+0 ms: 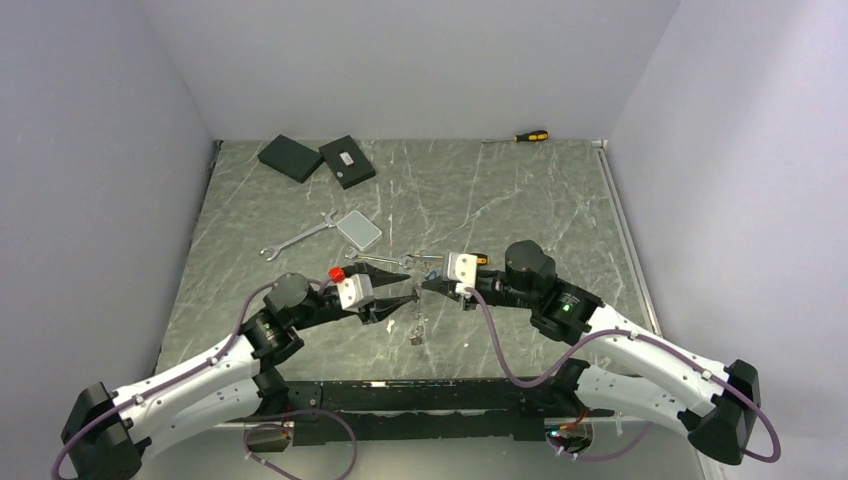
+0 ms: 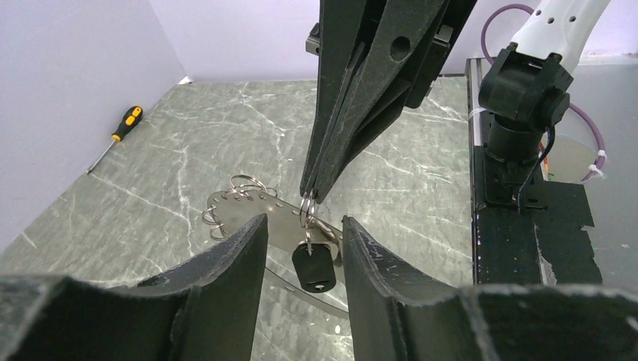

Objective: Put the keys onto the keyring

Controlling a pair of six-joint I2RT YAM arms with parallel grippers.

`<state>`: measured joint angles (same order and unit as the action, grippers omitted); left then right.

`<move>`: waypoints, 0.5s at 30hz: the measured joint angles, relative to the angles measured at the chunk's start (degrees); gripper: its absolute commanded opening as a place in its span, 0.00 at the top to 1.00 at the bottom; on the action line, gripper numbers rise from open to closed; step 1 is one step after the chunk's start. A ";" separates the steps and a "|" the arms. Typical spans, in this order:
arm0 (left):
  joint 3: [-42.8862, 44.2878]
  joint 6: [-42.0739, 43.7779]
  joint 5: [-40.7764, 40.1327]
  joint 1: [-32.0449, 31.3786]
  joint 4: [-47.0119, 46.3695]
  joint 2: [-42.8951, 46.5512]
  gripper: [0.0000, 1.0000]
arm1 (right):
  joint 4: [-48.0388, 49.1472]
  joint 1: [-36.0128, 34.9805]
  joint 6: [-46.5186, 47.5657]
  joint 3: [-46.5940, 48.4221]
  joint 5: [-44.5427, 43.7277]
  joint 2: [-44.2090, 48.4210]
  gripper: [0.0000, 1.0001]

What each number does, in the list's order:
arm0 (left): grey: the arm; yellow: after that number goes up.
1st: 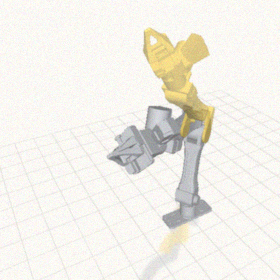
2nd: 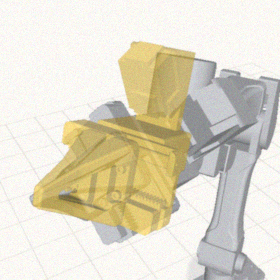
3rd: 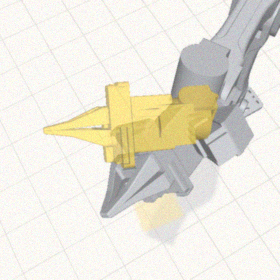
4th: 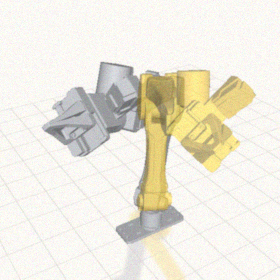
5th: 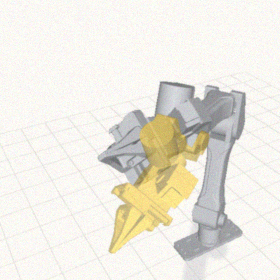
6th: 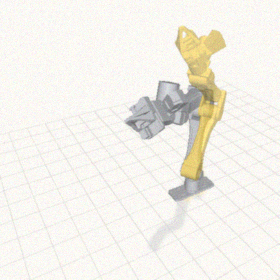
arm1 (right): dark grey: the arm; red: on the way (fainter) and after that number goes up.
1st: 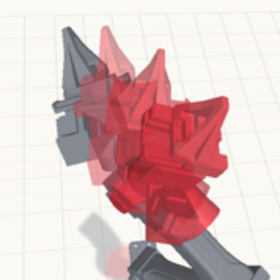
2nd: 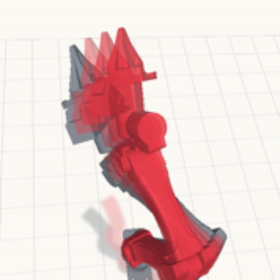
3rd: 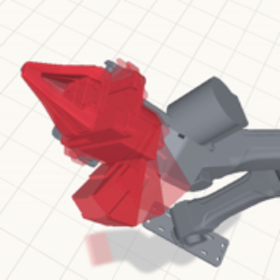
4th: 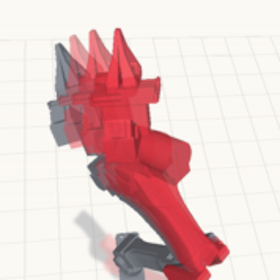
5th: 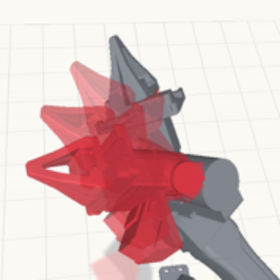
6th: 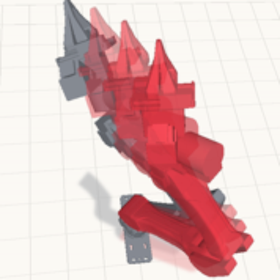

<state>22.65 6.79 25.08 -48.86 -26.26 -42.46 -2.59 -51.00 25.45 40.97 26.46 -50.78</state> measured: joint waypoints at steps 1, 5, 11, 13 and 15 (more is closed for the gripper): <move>0.35 0.17 0.24 0.00 -0.04 -0.50 0.56 | -0.11 0.00 0.00 0.02 0.20 0.07 1.00; 1.18 0.92 0.79 0.00 -0.22 -2.21 0.56 | -0.48 -0.02 0.00 0.13 0.85 0.35 1.00; 1.60 1.60 1.07 0.00 0.00 -3.56 0.58 | -0.66 -0.02 0.02 0.13 0.90 0.68 1.00; 1.79 1.62 1.07 0.00 0.02 -3.56 0.60 | -0.72 -0.02 0.02 0.13 0.90 0.90 1.00; 1.81 1.75 1.07 0.04 -0.02 -3.56 0.63 | -0.74 0.00 0.02 0.13 0.92 1.03 1.00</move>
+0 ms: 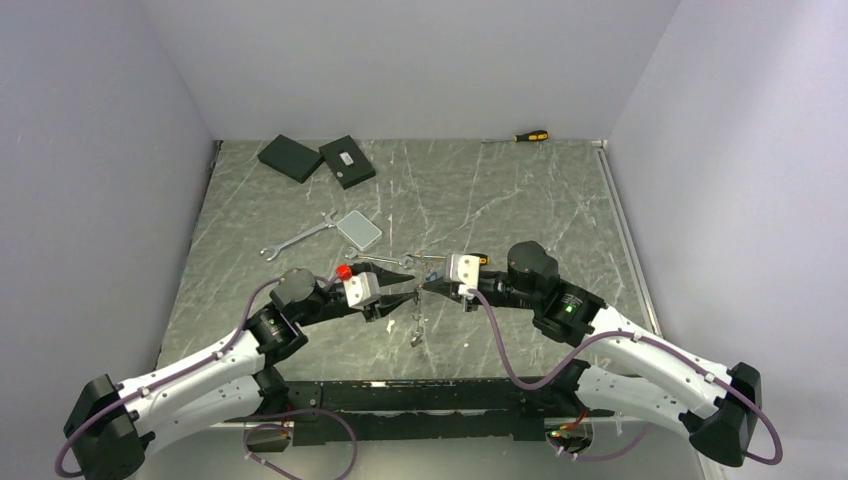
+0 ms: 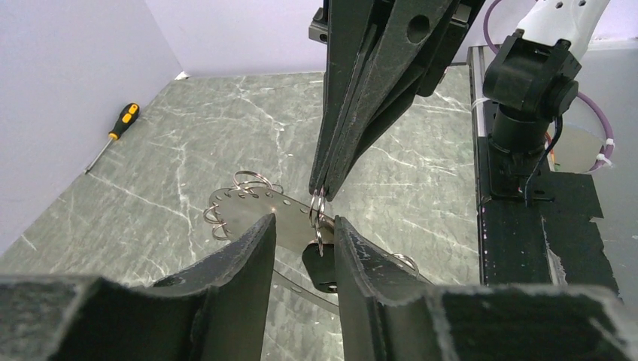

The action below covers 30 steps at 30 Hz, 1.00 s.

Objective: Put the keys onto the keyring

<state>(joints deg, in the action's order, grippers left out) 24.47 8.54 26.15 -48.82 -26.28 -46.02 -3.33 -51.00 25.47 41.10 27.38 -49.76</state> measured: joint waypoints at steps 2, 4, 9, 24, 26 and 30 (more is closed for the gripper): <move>0.00 0.22 0.00 0.00 0.00 -0.13 0.66 | -0.07 0.00 0.00 0.00 0.00 0.00 1.00; 0.02 0.44 0.07 0.00 0.02 -0.52 0.66 | -0.04 0.00 0.00 0.00 0.00 0.00 1.00; 0.35 0.76 0.59 0.00 0.44 -1.81 0.66 | -0.07 0.00 0.00 0.00 0.00 0.00 1.00; 0.37 0.61 1.22 0.00 -0.92 -3.67 0.80 | -0.07 0.00 0.00 0.00 0.00 0.00 1.00; 0.37 0.44 1.22 0.00 -0.94 -3.85 0.93 | -0.07 0.00 0.00 0.00 0.00 0.00 1.00; 0.66 -0.13 1.20 0.00 -1.44 -4.50 1.00 | -0.13 0.15 0.00 0.00 -0.02 0.00 1.00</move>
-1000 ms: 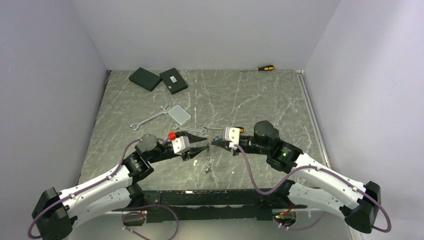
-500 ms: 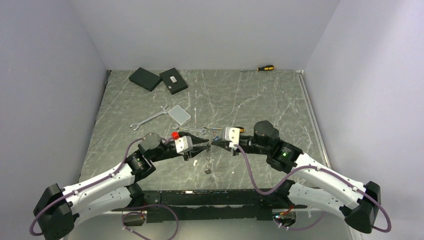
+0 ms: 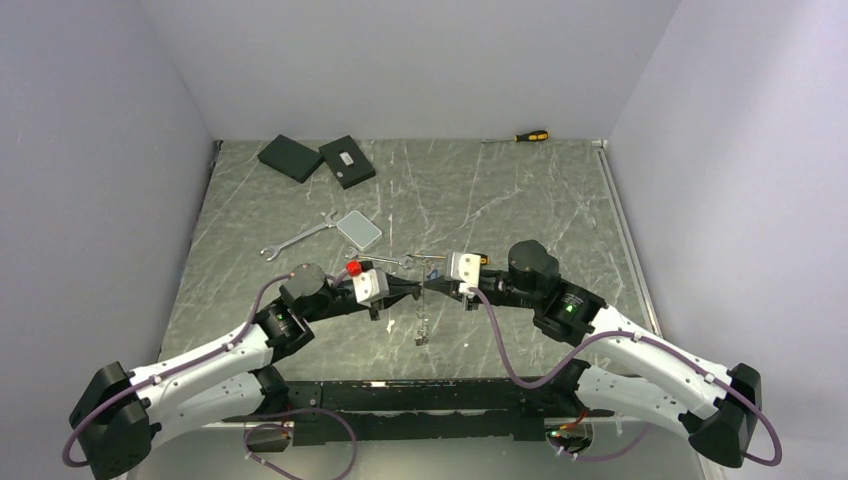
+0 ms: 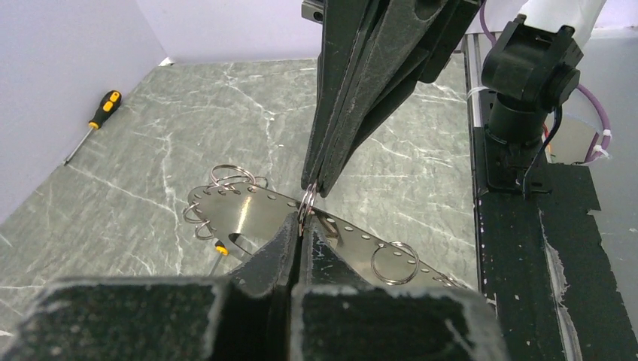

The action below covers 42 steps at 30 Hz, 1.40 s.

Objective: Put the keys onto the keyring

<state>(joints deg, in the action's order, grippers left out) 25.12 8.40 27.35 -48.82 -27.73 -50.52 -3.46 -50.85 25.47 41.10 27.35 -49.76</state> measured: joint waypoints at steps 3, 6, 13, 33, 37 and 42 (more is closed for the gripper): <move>0.28 -0.11 -0.07 0.00 0.15 -0.04 1.00 | 0.04 0.09 0.00 0.00 0.00 0.15 1.00; 1.14 -0.09 -0.07 0.00 1.46 0.02 1.00 | 0.07 0.11 0.02 0.00 -0.04 0.46 1.00; 5.66 0.15 -0.20 0.00 10.12 0.07 1.00 | 0.20 0.09 0.24 0.00 -0.31 0.66 0.72; 22.03 9.99 -3.76 0.00 44.92 -6.40 1.00 | -4.52 -1.84 3.43 3.85 -3.34 -4.00 0.62; 22.03 9.99 -4.31 0.00 46.42 -7.17 1.00 | -6.40 -2.03 3.48 6.71 -3.26 -7.21 0.61; 22.03 9.84 -4.72 0.00 46.38 -7.04 1.00 | -7.45 -2.23 3.45 7.80 -2.78 -9.99 0.60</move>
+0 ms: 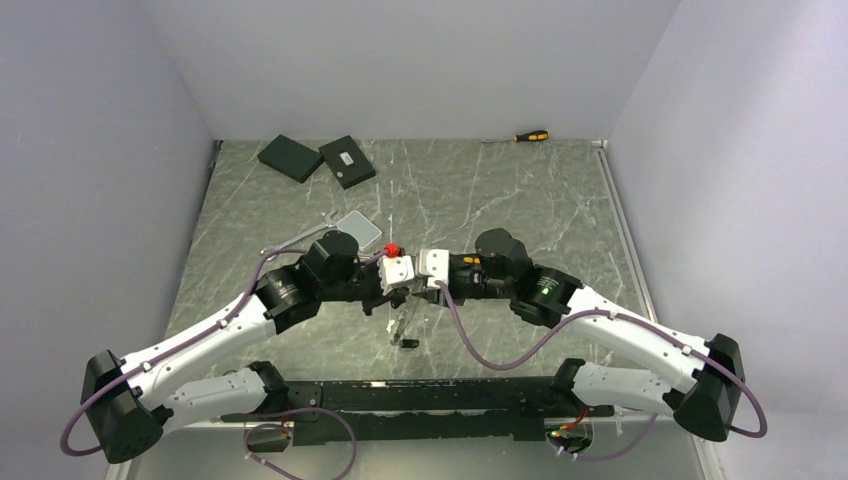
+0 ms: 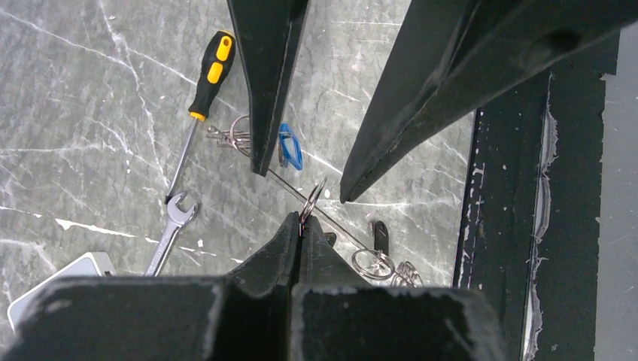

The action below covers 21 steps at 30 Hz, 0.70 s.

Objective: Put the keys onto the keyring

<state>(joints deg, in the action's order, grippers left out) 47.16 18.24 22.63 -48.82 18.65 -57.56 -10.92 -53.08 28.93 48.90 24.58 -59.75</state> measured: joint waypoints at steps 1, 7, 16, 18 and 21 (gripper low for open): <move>-0.02 -0.11 0.00 0.00 -0.07 0.00 1.00 | -0.20 -0.02 0.00 0.00 0.04 -0.37 0.60; -0.09 -0.63 -0.20 0.00 -0.28 0.15 1.00 | -0.83 -0.04 -0.13 0.22 1.20 -1.55 0.61; -0.68 -1.46 -0.70 0.00 -0.39 0.94 1.00 | -0.59 -0.11 -0.85 0.22 2.12 -2.05 0.68; -1.05 -1.60 -0.87 0.02 -0.55 1.18 1.00 | -0.55 -0.11 -0.94 0.22 2.32 -2.21 0.69; -1.38 -1.73 -0.92 0.00 -1.07 1.62 1.00 | -0.15 -0.13 -1.09 0.22 2.47 -2.25 0.68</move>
<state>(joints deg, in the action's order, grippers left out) 45.78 16.51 21.71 -48.82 17.58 -55.94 -11.07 -53.21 27.83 49.12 27.05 -62.00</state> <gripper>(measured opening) 0.013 0.317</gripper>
